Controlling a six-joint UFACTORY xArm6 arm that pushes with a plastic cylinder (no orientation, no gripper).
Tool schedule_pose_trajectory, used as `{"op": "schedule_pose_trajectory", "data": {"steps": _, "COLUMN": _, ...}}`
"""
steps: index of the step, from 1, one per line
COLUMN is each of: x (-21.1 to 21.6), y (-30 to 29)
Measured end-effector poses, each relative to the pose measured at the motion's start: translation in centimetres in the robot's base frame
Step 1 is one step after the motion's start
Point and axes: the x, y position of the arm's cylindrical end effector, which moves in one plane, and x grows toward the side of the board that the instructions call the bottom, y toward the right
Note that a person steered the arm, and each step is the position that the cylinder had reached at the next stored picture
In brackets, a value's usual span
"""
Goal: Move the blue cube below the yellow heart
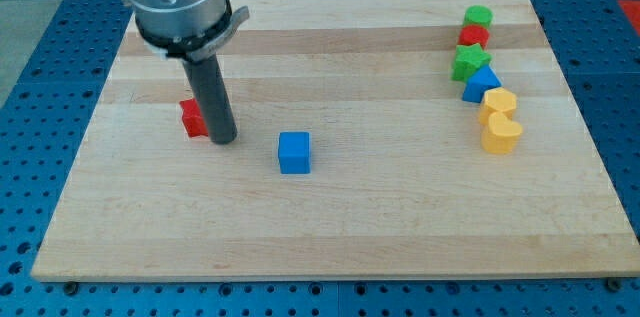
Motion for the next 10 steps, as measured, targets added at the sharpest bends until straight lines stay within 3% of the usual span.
{"op": "schedule_pose_trajectory", "data": {"steps": 1, "x": 1.4, "y": 3.2}}
{"op": "schedule_pose_trajectory", "data": {"steps": 3, "x": 1.7, "y": 18.2}}
{"op": "schedule_pose_trajectory", "data": {"steps": 4, "x": 1.8, "y": 20.4}}
{"op": "schedule_pose_trajectory", "data": {"steps": 6, "x": 2.8, "y": 16.1}}
{"op": "schedule_pose_trajectory", "data": {"steps": 8, "x": 2.9, "y": 25.6}}
{"op": "schedule_pose_trajectory", "data": {"steps": 9, "x": 2.9, "y": 27.3}}
{"op": "schedule_pose_trajectory", "data": {"steps": 10, "x": 4.1, "y": 25.0}}
